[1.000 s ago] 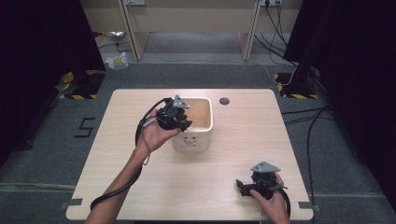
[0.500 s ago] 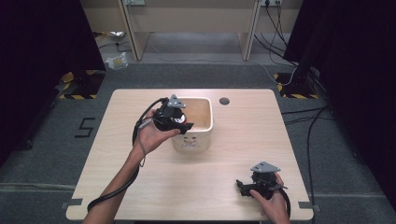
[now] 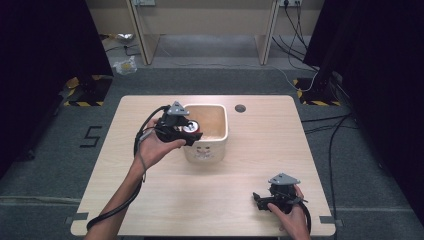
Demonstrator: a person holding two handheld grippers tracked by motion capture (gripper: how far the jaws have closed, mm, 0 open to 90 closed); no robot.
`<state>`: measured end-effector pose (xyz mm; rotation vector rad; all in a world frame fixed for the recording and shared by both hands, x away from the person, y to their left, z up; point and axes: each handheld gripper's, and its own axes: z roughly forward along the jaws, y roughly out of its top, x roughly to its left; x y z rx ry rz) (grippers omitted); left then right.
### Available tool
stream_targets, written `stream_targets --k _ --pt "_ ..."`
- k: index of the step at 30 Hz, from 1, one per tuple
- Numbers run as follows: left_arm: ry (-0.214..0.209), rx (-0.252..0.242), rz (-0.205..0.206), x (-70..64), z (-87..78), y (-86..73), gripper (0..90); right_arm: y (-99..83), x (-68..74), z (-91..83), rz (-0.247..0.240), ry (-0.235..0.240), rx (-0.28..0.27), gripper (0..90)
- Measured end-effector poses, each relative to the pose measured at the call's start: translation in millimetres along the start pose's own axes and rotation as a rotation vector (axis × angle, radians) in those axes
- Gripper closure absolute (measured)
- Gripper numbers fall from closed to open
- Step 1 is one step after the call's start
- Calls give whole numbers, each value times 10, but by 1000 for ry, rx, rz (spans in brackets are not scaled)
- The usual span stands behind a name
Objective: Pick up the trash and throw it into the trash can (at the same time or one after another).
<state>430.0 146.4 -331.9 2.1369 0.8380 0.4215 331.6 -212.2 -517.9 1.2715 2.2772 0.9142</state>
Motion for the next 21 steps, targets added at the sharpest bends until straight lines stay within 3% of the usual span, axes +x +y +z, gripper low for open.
stream_targets --k 21 --pt "46 -72 -71 254 -346 -174 269 0 -1 0 -2 0 -1 3"
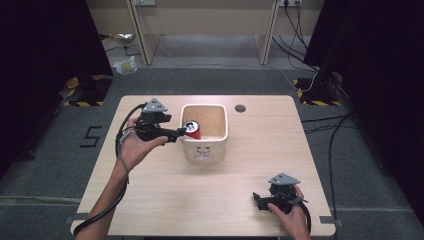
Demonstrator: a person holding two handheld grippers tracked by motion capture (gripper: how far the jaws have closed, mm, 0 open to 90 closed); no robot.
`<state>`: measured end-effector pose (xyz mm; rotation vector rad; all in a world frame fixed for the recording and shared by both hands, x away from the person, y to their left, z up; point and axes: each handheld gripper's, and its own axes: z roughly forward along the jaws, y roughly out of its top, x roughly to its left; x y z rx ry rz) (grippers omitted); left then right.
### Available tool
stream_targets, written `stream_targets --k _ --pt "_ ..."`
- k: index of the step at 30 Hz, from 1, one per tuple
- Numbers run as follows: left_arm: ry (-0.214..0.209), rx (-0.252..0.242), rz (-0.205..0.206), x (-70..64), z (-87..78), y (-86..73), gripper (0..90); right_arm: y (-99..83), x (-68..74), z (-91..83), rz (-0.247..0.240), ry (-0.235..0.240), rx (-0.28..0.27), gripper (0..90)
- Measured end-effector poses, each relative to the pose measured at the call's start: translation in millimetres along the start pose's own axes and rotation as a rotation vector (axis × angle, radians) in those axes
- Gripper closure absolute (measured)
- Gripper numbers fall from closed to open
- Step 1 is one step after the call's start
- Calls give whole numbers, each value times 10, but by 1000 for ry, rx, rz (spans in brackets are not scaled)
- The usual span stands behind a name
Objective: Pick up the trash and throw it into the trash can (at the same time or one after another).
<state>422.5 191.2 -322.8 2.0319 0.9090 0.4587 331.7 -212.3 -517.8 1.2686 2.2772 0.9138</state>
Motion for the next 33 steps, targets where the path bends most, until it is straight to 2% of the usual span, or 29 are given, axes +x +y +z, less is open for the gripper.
stream_targets --k 18,29,33 --pt "22 -25 -35 122 -215 -311 258 0 3 0 4 1 1 3" --pt "19 -36 -51 164 -252 -508 247 0 3 0 4 1 2 3" --pt "17 -44 -68 188 -254 -594 247 0 3 0 4 1 2 2"
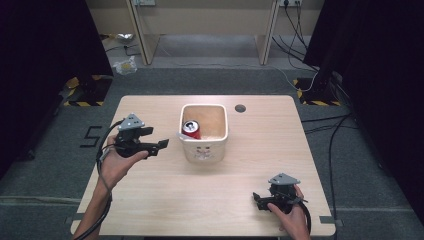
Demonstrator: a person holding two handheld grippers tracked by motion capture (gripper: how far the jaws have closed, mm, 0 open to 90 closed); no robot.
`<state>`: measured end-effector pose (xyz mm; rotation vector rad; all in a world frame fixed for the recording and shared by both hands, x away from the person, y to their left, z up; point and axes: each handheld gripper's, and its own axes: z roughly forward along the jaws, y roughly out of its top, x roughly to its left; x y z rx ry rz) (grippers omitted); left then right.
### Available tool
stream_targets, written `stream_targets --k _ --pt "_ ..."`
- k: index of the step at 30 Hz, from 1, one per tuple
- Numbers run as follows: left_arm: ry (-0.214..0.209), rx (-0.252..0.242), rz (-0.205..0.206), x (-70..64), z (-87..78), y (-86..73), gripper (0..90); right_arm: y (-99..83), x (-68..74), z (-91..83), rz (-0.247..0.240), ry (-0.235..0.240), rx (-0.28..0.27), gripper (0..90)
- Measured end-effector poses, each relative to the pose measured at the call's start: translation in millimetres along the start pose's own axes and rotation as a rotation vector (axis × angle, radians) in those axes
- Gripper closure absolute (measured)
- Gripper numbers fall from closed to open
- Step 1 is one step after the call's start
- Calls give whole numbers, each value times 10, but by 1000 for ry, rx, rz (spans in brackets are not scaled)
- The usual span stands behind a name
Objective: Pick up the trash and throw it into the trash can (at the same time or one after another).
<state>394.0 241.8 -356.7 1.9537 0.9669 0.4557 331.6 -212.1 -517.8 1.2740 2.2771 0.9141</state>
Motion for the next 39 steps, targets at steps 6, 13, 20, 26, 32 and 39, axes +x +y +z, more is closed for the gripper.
stream_targets --k 6,13,20,26,32,39 --pt "-16 -18 -22 53 14 -145 243 0 0 0 0 0 0 3" --pt "-20 -27 -38 94 18 -280 236 0 0 0 0 0 0 3" --pt "-22 -21 -33 67 37 -434 230 0 0 0 0 0 0 3" --pt "-20 -19 -37 63 78 -592 230 0 0 0 0 0 0 3" --pt "-16 -16 -41 52 109 -722 230 0 0 0 0 0 0 3" --pt "-6 -11 -26 -8 153 -848 230 0 0 0 0 0 0 3"
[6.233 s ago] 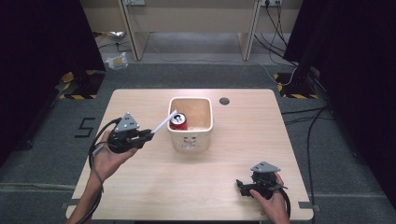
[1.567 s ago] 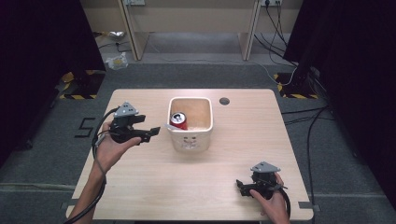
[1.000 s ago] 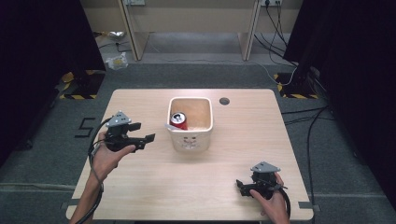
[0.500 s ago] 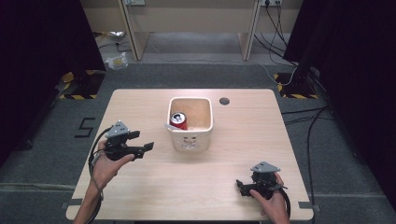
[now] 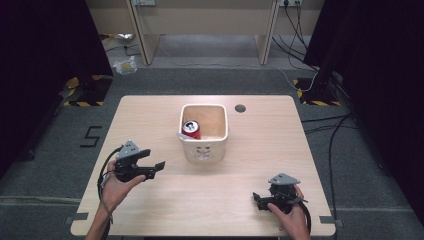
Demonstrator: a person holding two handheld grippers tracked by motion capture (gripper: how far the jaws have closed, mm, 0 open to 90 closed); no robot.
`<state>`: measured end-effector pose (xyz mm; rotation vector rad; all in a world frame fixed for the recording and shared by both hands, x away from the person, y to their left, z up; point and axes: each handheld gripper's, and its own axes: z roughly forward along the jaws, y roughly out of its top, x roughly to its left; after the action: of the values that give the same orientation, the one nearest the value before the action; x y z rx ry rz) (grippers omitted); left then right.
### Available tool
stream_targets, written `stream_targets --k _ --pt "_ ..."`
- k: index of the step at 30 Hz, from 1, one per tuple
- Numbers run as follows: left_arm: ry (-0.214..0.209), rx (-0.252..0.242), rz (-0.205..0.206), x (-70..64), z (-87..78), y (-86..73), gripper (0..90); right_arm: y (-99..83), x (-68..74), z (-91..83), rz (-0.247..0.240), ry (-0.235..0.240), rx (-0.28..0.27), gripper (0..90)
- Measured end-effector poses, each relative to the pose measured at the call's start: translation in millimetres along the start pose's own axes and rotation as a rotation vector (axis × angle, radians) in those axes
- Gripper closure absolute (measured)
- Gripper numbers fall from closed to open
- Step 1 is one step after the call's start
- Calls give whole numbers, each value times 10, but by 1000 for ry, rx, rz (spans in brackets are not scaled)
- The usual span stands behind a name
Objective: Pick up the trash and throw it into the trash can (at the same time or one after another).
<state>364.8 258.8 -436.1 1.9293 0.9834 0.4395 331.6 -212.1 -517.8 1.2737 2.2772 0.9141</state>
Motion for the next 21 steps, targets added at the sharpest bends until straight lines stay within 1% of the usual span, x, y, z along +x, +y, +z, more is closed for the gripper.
stream_targets --k 7,17,21 --pt "6 19 19 -50 27 -114 230 0 0 0 0 0 0 3" --pt "0 28 19 -92 40 -246 230 0 0 0 0 0 0 2" --pt "-2 37 26 -119 59 -295 230 0 0 0 0 0 0 3"
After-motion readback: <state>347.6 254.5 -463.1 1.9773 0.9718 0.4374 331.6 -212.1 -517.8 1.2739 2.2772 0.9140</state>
